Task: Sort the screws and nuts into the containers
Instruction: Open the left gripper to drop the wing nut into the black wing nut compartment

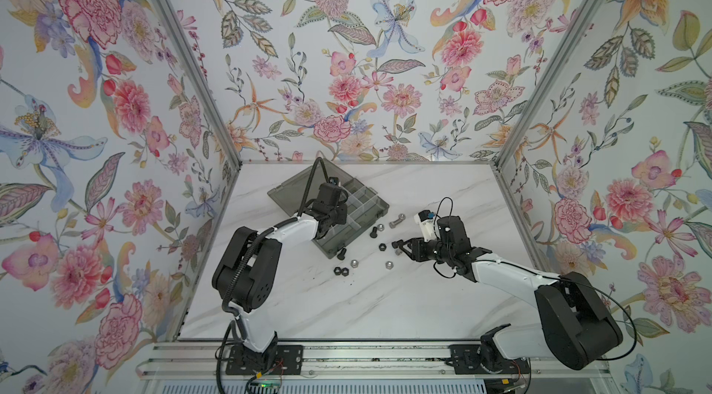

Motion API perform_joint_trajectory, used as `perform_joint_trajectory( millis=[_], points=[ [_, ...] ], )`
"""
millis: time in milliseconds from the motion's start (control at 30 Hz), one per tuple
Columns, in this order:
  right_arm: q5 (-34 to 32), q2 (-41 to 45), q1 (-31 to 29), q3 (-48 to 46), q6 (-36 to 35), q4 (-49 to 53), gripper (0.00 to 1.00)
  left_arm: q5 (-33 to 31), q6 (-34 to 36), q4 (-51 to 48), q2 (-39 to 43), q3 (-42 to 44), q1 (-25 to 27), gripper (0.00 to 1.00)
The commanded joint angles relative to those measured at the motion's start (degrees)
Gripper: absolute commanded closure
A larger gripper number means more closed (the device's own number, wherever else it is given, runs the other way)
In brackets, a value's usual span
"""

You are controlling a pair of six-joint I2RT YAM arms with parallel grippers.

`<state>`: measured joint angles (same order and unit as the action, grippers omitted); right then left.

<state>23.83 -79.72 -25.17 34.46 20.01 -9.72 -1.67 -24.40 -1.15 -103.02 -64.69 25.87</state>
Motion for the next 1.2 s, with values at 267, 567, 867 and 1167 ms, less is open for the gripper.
perform_joint_trajectory(
  millis=[267, 567, 867, 1167],
  points=[
    [0.9, 0.2, -0.5, 0.1, 0.7, 0.1, 0.57, 0.8, 1.0, 0.8, -2.0, -2.5, -1.2, 1.00],
    [0.9, 0.0, -0.5, 0.0, 0.8, -0.1, 0.56, 1.6, 0.8, 0.4, -2.1, -1.8, -1.4, 1.00],
    [1.2, 0.0, -0.6, 0.1, 0.9, -0.2, 0.56, 1.7, 0.5, 0.8, -1.1, -0.2, -1.3, 0.93],
    [1.2, 0.0, -0.7, 0.1, 0.9, -0.2, 0.56, 1.7, 0.4, 0.7, -0.7, 0.3, -1.3, 0.90]
  ],
)
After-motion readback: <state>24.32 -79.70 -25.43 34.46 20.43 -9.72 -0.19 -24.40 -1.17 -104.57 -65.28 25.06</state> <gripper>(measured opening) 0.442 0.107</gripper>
